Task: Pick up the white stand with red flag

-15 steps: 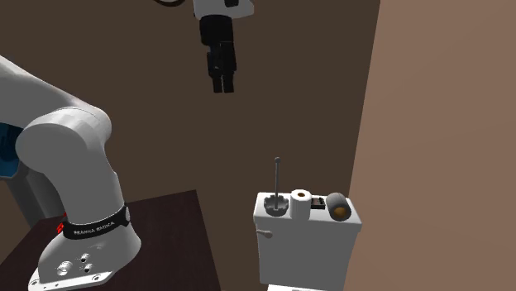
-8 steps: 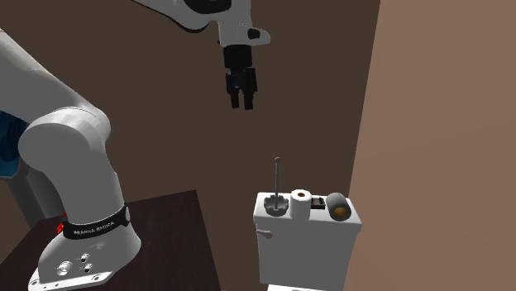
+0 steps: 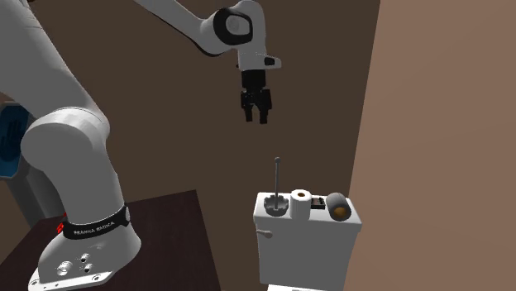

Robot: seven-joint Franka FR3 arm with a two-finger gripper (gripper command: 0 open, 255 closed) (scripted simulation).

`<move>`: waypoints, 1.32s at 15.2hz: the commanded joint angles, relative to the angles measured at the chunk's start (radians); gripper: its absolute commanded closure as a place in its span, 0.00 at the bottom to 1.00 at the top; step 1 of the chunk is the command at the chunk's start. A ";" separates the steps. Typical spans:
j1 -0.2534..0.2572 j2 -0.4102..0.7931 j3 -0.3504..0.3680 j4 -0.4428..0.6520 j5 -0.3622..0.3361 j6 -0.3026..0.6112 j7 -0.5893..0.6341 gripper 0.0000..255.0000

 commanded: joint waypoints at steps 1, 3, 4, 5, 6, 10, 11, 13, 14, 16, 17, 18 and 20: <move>0.007 0.078 0.019 0.035 -0.009 0.037 0.022 0.00; 0.015 0.152 0.034 0.074 -0.022 0.065 0.042 0.00; 0.018 0.190 0.042 0.096 -0.030 0.077 0.053 0.00; 0.023 0.227 0.049 0.118 -0.038 0.088 0.063 0.00; 0.027 0.265 0.055 0.142 -0.047 0.098 0.074 0.00; 0.050 0.417 0.074 0.249 -0.089 0.126 0.116 0.00; 0.057 0.456 0.077 0.278 -0.099 0.130 0.126 0.00; 0.073 0.533 0.081 0.341 -0.121 0.135 0.144 0.00; 0.081 0.572 0.083 0.374 -0.132 0.136 0.152 0.00; 0.100 0.649 0.084 0.445 -0.152 0.134 0.167 0.00; 0.110 0.689 0.083 0.482 -0.161 0.132 0.173 0.00; 0.121 0.728 0.083 0.521 -0.170 0.128 0.178 0.00; 0.142 0.808 0.081 0.604 -0.187 0.117 0.187 0.00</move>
